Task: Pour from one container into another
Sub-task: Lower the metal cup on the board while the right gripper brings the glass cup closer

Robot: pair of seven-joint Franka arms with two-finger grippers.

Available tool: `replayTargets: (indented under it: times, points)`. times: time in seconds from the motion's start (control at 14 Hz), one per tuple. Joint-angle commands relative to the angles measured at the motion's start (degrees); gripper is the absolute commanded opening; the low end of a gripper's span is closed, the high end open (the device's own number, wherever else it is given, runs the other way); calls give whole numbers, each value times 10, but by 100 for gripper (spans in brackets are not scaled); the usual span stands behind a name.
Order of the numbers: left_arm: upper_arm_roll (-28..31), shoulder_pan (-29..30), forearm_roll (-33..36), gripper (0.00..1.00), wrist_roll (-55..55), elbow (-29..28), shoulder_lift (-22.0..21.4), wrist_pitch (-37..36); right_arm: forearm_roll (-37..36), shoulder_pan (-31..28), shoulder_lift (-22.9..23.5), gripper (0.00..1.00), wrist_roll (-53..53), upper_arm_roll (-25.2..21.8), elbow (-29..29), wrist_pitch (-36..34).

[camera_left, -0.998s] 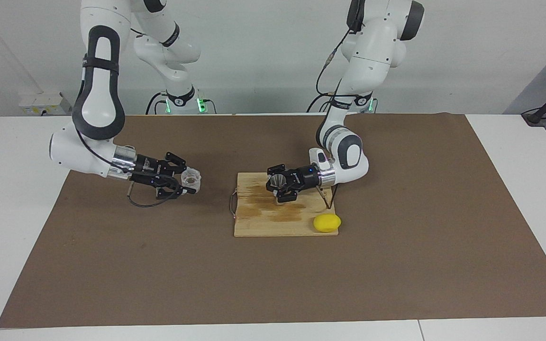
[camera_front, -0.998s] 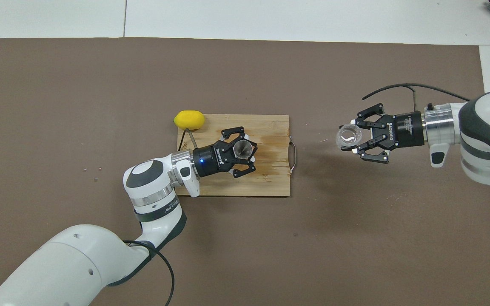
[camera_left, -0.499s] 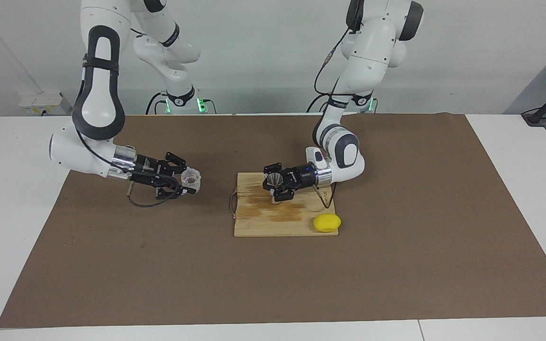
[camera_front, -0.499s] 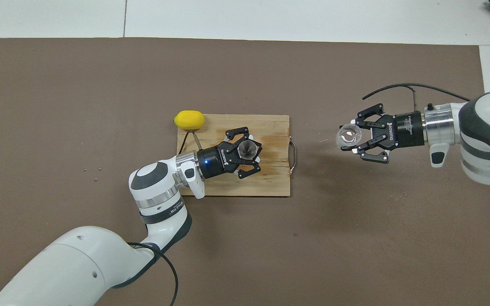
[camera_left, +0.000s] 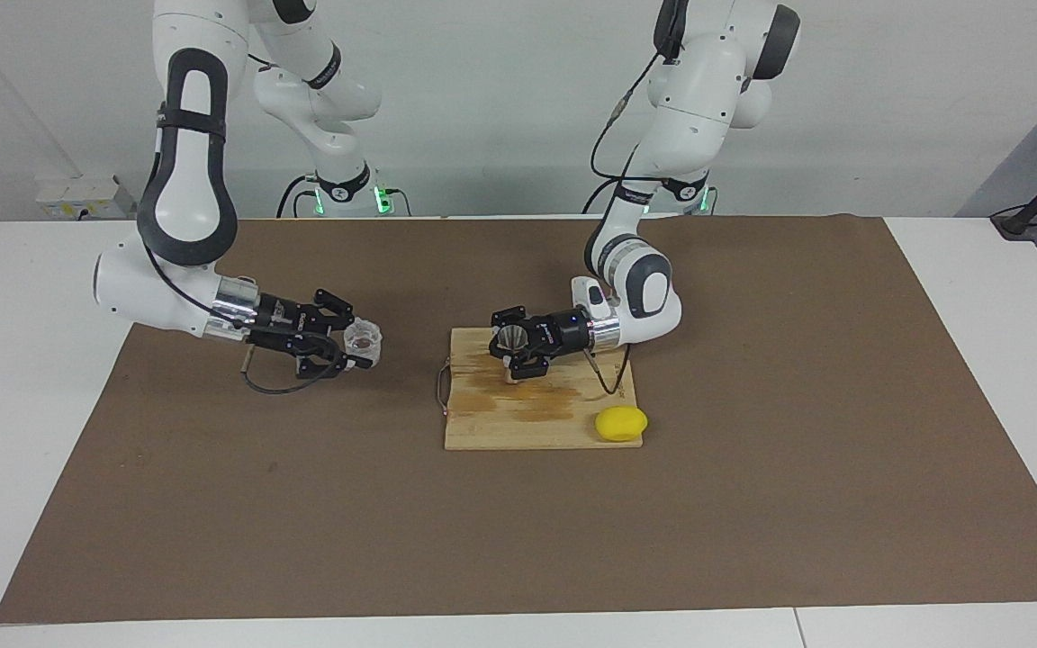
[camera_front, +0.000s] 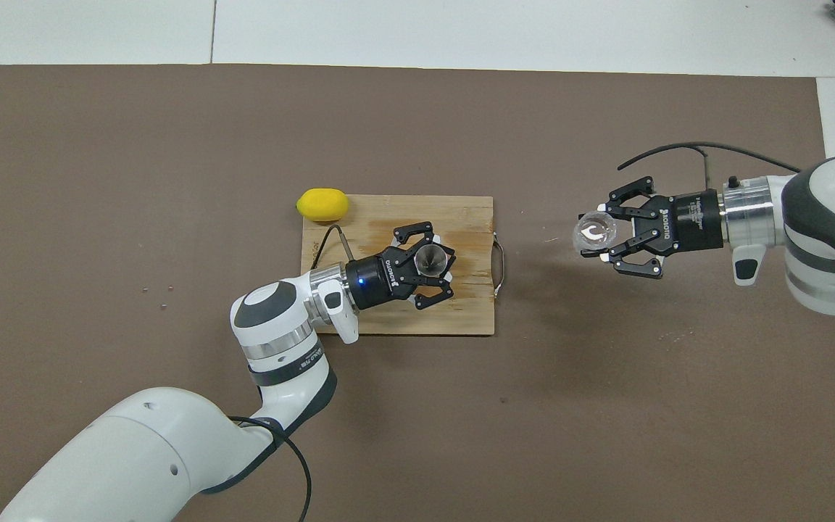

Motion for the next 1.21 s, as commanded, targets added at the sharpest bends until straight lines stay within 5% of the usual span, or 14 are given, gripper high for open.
replayTargets:
  times: [0.0, 0.14, 0.43, 0.57, 0.71, 1.14]
  points:
    - [4, -10, -16, 0, 19, 12, 10, 5, 4, -1, -13, 0, 10, 3, -10, 11]
    - [4, -10, -16, 0, 19, 12, 10, 8, 4, -1, -13, 0, 10, 3, -10, 11]
    - [5, -8, -13, 29, 19, 11, 10, 8, 4, 5, -13, 0, 11, 4, -9, 11]
    - [5, -5, -11, 35, 19, 10, 10, 7, 5, 10, -13, 0, 12, 4, -9, 11]
    - [5, -3, -8, 54, 19, 10, 10, 7, 5, 12, -13, 0, 12, 4, -9, 11]
    - [5, 1, -5, 76, 17, 10, 10, 5, 16, 26, -13, 0, 14, 6, -8, 24]
